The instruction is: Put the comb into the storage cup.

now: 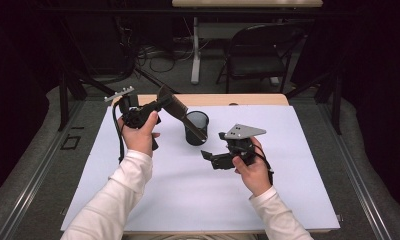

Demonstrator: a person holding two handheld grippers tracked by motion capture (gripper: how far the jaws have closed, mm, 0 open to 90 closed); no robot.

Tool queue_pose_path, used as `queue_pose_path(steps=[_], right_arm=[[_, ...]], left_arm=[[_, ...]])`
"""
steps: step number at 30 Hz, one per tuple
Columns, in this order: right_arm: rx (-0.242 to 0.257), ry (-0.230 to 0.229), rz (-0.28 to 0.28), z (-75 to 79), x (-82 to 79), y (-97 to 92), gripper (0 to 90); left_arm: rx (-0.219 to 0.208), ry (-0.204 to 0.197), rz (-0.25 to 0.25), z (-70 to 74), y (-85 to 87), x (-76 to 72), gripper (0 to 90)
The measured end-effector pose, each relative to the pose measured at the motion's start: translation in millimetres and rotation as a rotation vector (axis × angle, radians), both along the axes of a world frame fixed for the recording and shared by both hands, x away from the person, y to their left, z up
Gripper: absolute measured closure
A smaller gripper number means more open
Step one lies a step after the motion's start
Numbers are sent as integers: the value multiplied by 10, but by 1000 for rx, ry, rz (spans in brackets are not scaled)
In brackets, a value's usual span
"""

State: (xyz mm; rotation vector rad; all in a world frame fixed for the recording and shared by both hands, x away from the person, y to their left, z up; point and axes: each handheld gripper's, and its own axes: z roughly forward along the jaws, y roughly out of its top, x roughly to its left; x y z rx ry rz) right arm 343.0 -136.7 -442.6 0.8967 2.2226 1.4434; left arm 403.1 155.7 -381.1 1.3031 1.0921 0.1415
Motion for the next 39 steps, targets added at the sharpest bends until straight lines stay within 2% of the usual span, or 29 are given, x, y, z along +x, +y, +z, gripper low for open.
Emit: queue_pose_path(steps=[7, 26, 39], right_arm=[[-9, 2, 7, -7, 12, 8, 0], [-25, -2, -4, 0, 9, 3, 0], [-30, -4, 1, 2, 8, 2, 0]], left_arm=[[8, -13, 23, 87, 23, 49, 845], [-1, -14, 100, 186, 129, 172, 844], [15, -2, 145, 184, 145, 263, 845]])
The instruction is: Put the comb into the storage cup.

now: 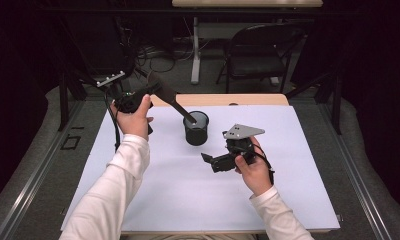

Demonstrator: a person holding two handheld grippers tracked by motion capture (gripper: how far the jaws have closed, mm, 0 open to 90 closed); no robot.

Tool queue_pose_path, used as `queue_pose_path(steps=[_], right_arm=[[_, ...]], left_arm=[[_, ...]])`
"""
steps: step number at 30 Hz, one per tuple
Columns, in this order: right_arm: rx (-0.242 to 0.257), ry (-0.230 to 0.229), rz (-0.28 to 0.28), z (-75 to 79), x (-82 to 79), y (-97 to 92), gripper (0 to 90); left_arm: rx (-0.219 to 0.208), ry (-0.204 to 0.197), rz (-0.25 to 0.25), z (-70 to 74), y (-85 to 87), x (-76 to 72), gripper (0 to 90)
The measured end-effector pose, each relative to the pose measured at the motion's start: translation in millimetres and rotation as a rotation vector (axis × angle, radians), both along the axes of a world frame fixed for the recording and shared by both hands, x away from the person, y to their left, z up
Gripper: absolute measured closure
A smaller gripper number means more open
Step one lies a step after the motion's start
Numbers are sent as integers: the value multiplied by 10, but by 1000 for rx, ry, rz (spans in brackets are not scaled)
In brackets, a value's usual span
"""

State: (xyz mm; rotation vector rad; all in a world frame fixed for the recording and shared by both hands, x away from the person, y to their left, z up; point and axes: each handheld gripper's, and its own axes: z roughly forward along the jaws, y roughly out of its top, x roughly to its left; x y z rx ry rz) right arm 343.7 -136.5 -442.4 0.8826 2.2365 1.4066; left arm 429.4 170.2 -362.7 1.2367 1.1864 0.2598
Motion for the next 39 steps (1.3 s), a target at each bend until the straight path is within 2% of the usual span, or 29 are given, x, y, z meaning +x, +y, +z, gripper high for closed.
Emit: queue_pose_path(steps=[15, 39], right_arm=[[5, 1, 0, 4, 0, -8, 0], [8, 0, -2, 14, 4, -38, 0]], left_arm=[[15, 23, 53, -34, -78, 126, 844], [82, 68, 72, -182, -346, 319, 844]])
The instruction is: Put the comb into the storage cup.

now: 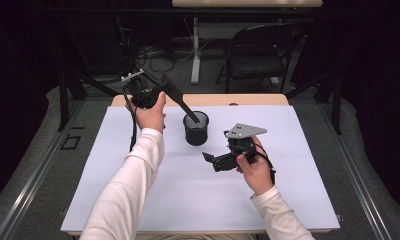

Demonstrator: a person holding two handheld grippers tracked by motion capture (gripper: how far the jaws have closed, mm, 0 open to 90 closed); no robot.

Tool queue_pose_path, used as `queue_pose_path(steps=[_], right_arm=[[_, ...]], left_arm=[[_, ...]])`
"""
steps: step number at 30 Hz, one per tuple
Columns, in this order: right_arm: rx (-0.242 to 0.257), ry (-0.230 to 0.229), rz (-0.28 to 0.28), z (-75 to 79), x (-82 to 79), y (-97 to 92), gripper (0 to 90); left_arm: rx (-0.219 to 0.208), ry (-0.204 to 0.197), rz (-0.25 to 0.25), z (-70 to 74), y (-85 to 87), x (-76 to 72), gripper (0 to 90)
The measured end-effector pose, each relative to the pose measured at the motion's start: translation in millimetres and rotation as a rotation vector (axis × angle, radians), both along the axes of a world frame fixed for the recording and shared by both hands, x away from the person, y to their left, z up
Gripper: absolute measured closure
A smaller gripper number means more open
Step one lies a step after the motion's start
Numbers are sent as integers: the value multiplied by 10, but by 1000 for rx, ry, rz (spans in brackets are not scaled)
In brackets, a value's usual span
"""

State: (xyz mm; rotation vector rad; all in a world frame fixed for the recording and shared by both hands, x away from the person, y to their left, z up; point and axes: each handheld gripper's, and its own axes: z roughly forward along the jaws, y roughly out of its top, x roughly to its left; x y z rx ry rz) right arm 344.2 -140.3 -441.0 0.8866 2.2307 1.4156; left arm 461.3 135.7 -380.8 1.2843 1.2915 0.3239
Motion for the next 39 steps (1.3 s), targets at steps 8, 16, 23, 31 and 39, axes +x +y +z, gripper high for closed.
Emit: queue_pose_path(steps=[8, 16, 23, 31, 39], right_arm=[[-6, -4, 0, 0, -1, 4, 0], [-9, -5, 0, -2, 1, 3, 0], [-11, -4, 1, -7, -1, 13, 0], [-11, -2, -1, -5, -1, 9, 0], [-11, -3, 1, -3, -1, 8, 0]], left_arm=[[11, 12, 2, -52, -53, 30, 845], [22, 21, 8, -89, -103, 47, 845], [40, 26, 0, -115, -132, 54, 845], [47, 33, -7, -167, -188, 67, 844], [57, 43, -11, -227, -243, 77, 845]])
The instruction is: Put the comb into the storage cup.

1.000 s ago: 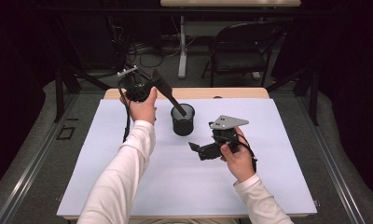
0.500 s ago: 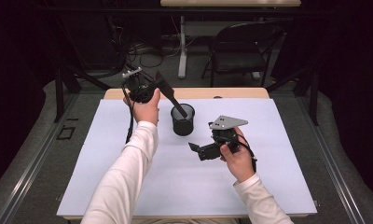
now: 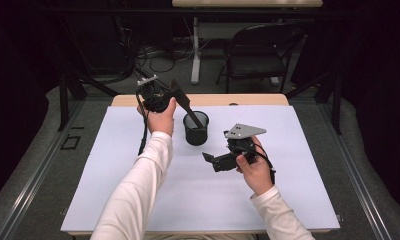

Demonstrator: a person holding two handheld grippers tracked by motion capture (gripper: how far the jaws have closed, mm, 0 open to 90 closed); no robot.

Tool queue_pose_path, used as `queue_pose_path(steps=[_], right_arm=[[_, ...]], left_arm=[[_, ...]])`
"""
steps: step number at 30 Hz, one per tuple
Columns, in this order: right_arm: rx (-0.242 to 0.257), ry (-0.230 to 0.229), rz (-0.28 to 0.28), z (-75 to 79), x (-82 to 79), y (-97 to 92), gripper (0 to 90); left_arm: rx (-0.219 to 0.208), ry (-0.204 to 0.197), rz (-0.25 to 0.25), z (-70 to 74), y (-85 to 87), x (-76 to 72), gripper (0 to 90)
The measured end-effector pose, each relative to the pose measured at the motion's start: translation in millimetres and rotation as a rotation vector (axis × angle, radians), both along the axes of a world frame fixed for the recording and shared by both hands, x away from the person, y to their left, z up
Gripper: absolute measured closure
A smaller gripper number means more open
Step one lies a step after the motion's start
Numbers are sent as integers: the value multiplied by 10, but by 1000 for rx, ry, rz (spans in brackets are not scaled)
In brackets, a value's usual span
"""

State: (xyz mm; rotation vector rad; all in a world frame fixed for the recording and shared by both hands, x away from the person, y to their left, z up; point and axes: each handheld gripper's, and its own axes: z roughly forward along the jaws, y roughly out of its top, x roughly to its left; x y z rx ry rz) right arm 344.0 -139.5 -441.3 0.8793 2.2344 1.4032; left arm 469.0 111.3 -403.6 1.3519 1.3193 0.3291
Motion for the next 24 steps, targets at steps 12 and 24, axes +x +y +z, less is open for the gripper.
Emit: queue_pose_path(steps=[12, 24], right_arm=[[-9, -7, -8, 5, 0, -8, 0], [-9, -10, -4, 9, -2, -5, 0]], left_arm=[[21, 16, -8, -103, -63, 12, 845], [26, 34, -15, -208, -90, 33, 845]])
